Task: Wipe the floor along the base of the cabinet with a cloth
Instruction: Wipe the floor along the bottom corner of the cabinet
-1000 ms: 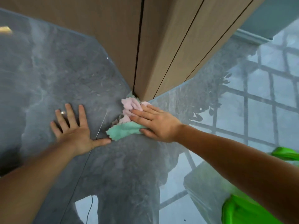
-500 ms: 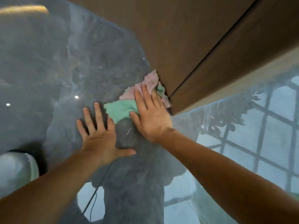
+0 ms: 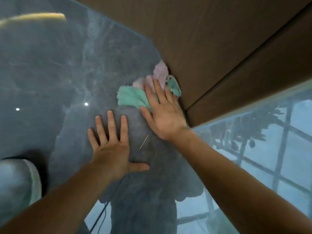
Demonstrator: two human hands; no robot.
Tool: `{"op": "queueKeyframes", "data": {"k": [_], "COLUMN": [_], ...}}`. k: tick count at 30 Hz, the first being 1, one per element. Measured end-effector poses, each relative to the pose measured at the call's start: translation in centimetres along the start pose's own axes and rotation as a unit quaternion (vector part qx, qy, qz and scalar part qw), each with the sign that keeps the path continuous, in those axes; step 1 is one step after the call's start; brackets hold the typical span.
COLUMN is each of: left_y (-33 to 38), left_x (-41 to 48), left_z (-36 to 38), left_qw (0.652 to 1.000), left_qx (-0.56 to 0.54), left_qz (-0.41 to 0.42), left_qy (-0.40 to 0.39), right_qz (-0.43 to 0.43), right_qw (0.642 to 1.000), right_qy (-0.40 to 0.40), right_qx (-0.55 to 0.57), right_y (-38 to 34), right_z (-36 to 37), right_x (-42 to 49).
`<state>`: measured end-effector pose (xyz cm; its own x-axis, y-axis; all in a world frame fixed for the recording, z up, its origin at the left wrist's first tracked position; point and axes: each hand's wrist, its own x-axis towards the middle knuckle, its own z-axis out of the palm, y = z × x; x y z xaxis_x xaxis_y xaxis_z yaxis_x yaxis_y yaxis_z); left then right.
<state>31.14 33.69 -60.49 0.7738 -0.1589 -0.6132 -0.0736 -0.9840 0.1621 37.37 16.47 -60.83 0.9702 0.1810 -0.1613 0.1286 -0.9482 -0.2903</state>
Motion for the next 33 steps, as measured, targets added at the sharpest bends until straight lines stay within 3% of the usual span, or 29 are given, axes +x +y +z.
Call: {"op": "queueKeyframes", "data": {"k": [3,6,12,17,20,23,30,33], "left_y": [-0.1,-0.1,-0.1,-0.3,-0.4,-0.2,2.2,6.1], "left_x": [-0.2,-0.2,0.3,0.3,0.3,0.4,-1.1,-3.2], "left_z": [0.0,0.1,0.1,0.5,0.4,0.0,-2.8,-3.3], "left_qw": [1.000,1.000,1.000,1.000,1.000,1.000,0.992,0.986], "left_qx": [0.002,0.004,0.005,0.012,0.005,0.015,0.062,0.077], "left_qz": [0.006,0.004,-0.003,0.006,0.002,-0.008,-0.078,-0.083], "left_qy": [0.006,0.007,0.003,0.020,0.020,0.009,-0.078,-0.125], "right_qz": [0.017,0.024,0.092,0.125,0.080,0.100,0.100,0.140], "right_qw": [1.000,0.999,0.995,0.988,0.992,0.983,0.968,0.969], "right_qy": [-0.009,-0.028,0.029,-0.078,-0.099,-0.133,-0.226,-0.203], "right_qx": [-0.007,0.004,0.008,0.036,-0.022,-0.078,-0.051,0.026], "right_y": [0.4,0.9,-1.8,-3.5,-3.5,-3.3,-1.2,0.6], "right_z": [1.3,1.9,-0.4,-4.1,-3.9,-2.6,-2.1,-3.3], "right_x": [-11.8,-14.1,5.5,14.1,8.4,-1.0,-21.5,-23.8]}}
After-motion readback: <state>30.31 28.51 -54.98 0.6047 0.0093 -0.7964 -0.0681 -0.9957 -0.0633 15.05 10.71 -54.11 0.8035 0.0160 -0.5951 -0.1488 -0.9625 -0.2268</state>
